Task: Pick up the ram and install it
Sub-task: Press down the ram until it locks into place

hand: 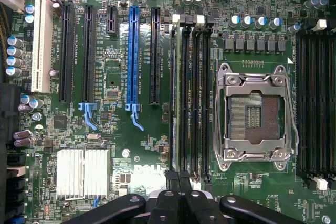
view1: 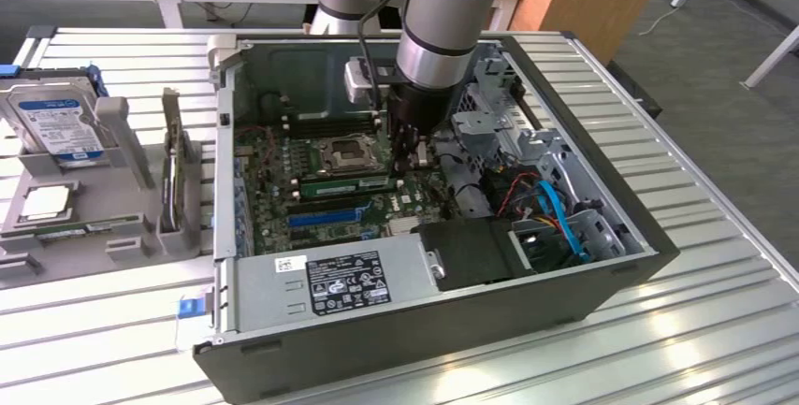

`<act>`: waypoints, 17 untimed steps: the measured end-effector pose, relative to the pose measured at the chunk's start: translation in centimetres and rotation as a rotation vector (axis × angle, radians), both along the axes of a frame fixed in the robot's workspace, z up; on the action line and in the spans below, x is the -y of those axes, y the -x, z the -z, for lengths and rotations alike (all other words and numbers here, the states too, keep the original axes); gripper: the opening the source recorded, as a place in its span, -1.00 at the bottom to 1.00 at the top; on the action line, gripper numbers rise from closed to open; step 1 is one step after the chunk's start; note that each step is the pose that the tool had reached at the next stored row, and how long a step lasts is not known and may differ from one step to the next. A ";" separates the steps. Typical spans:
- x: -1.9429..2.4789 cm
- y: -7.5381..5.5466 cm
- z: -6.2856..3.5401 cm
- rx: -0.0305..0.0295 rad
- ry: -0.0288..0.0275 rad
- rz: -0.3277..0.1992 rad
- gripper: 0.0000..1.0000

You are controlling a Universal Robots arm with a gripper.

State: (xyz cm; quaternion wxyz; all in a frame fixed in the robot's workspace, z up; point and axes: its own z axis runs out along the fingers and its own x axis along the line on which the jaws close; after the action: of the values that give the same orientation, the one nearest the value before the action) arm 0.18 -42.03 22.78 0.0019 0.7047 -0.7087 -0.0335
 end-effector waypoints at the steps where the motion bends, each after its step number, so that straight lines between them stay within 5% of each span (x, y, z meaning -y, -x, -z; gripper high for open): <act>1: 0.00 0.0 0.00 0.0000 0.0000 0.000 -0.80; 17: 0.00 0.0 0.22 0.0000 0.0000 0.000 -0.80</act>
State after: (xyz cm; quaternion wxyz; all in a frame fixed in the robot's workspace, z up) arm 0.18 -42.03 22.57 0.0019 0.7047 -0.7087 -0.0335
